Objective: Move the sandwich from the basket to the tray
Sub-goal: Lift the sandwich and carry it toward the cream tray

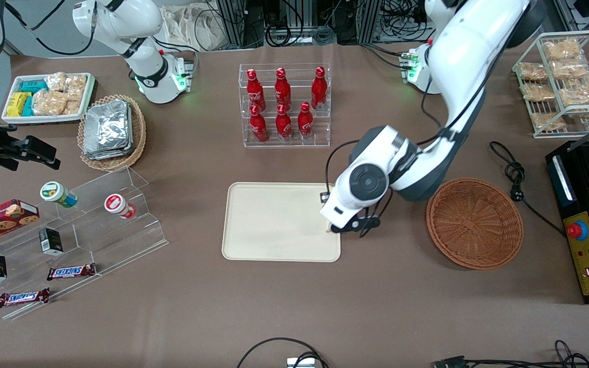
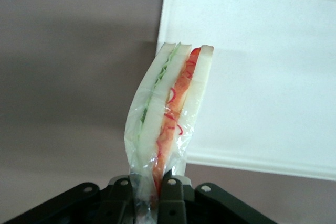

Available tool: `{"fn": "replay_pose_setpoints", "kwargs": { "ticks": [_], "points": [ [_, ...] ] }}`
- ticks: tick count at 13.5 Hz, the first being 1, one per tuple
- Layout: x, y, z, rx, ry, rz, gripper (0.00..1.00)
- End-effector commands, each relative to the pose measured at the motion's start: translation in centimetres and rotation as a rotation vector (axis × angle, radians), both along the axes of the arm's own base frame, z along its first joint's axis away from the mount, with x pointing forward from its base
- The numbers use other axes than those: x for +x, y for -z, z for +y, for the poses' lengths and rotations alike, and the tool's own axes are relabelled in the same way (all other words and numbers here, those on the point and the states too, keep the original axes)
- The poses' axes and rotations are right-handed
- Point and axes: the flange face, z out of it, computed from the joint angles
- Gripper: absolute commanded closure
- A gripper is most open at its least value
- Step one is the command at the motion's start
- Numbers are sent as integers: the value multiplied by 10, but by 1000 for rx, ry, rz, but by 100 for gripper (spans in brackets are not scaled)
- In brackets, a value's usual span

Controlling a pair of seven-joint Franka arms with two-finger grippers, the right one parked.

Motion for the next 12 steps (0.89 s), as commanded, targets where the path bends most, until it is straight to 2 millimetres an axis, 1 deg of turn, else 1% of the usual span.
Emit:
{"fn": "replay_pose_setpoints", "kwargs": {
  "ticks": [1,2,3,4,5,6,7,11,12],
  "points": [
    [15,22,-17,-22,-43,-43,99],
    [13,29,-21,-26,-55,-45,99],
    [13,32,-24,-29,-62,-43,98],
    [13,33,-23,-26,-67,-42,92],
    [13,34,-25,-32,-71,-47,77],
    [13,40,-26,-30,-103,-46,33],
    [12,44,-29,-26,-134,-47,0],
    [11,35,-30,-23,-128,-51,0],
    [13,26,-27,-27,-134,-62,0]
  ]
}}
